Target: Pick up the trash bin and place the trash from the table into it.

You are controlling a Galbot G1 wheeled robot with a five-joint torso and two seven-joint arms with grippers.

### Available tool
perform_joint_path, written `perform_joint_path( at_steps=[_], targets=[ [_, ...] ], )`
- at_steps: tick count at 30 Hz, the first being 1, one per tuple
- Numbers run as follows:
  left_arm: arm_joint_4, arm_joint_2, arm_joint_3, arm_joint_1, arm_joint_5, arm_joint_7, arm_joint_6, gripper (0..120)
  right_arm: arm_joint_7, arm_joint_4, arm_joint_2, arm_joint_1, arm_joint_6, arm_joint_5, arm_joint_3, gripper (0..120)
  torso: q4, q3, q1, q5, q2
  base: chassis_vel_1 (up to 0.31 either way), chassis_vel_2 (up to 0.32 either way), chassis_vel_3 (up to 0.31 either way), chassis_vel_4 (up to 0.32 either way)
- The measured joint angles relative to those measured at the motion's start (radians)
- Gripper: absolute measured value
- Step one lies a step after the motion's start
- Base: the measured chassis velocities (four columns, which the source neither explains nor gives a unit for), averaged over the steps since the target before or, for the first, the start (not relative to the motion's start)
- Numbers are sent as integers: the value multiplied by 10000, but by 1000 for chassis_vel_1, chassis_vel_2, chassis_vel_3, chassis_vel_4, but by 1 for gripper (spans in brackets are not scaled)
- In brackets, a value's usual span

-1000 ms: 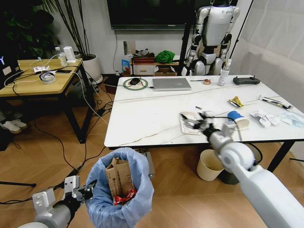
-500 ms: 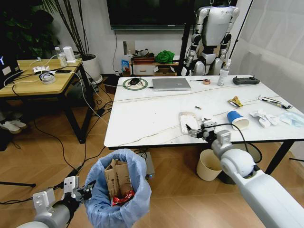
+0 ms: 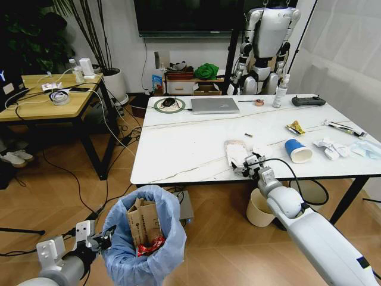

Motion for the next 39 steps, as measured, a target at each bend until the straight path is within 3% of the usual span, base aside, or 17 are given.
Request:
perform_joint_path(
  at_steps=[6,14,19,27,31,39],
  targets=[
    [35,1,8,-60,-7,-7,-4,0,-140,-317,109,137,48,75,-6,94,-1,0,0,1,0,0,0,0,0],
    [2,20,-50,-21,-43,-19,-11,0,-266,-618,183,205,168,79,-29,67,0,0,0,0,1,0,0,0,0],
    [-37,3,-65,-3,-44,-21,-21,0,-276,-591,127,134,174,291,18,44,-1,0,0,1,2,0,0,0,0],
    [-70,7,-63,9,-32,-22,-25,0,-276,-480,46,69,169,541,113,20,-1,0,0,1,2,0,0,0,0],
    [-117,6,-81,49,-32,-23,-26,0,-280,-422,7,27,175,687,170,2,-1,0,0,1,1,0,0,0,0],
    [-164,-47,-27,68,59,-22,-28,0,-461,282,-156,-33,580,1317,171,0,-1,0,0,1,1,0,0,0,0]
  ],
)
